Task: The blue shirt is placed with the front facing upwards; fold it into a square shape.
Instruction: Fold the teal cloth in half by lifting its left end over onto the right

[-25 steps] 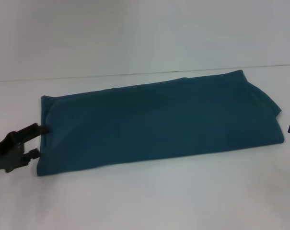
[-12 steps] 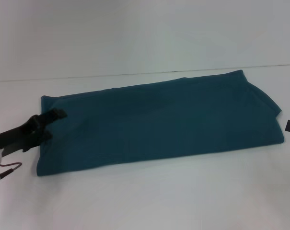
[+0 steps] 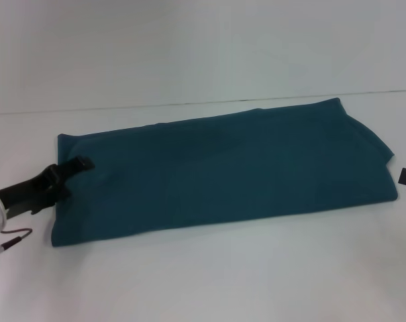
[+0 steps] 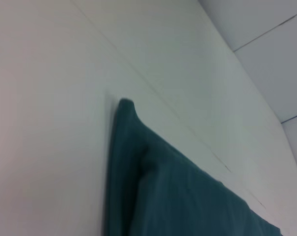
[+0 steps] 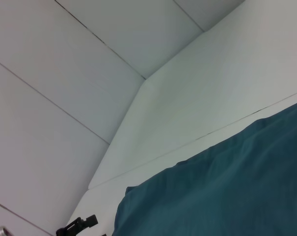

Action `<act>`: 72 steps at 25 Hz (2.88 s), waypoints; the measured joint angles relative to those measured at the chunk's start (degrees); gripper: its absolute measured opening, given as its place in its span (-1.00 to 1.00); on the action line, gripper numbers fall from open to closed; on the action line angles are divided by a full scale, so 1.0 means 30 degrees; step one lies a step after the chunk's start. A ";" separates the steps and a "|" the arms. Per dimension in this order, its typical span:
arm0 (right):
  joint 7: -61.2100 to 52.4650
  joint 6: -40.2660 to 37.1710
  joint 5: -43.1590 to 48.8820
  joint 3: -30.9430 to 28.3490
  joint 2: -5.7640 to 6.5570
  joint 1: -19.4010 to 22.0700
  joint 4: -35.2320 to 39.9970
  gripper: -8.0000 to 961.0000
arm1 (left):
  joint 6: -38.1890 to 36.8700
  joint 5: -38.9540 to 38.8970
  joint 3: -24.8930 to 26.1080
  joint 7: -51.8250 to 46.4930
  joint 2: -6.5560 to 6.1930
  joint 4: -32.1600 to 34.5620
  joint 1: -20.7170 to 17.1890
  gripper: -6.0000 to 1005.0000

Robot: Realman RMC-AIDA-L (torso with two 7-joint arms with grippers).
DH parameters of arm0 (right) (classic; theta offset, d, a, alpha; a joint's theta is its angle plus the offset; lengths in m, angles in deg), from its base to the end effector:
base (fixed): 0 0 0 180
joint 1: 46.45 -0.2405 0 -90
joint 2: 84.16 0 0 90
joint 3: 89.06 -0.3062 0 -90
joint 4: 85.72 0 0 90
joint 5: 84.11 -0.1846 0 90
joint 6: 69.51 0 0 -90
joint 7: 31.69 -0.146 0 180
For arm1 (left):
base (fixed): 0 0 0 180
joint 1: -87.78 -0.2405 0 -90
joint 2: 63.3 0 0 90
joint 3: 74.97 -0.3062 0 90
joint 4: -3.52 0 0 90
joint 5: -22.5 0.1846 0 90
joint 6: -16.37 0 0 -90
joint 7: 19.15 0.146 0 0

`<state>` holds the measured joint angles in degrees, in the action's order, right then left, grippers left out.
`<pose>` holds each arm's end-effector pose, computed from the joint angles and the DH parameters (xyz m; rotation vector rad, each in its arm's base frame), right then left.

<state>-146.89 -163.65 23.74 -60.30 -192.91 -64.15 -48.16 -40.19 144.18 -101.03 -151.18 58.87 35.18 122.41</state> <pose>0.3765 0.2834 0.0845 -2.1160 1.5462 0.9536 -0.3331 0.3884 -0.0347 -1.6767 -1.8707 -0.8094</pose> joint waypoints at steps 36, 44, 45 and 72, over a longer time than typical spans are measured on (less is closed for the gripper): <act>0.0083 0.0241 0.0411 0.0142 -0.0048 -0.0264 -0.0158 0.84 | 0.0609 0.2509 -0.2647 -0.0718 -0.0787 0.1270 0.0152 0.89; 0.0083 0.0122 0.0410 0.0128 -0.0050 -0.0282 -0.0158 0.84 | 0.0665 0.2509 -0.2649 -0.0726 -0.0775 0.1160 0.0146 0.89; 0.0082 0.0119 0.0410 0.0121 -0.0050 -0.0281 -0.0158 0.84 | 0.0663 0.2509 -0.2651 -0.0727 -0.0772 0.1110 0.0146 0.89; 0.0051 -0.0239 0.0407 0.0041 -0.0043 -0.0312 -0.0157 0.84 | 0.0711 0.2475 -0.5149 -0.1667 -0.0465 0.0152 0.2127 0.74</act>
<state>-146.74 -164.37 24.96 -60.18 -193.03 -65.09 -48.63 -38.05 151.61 -116.48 -156.18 57.47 35.64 128.79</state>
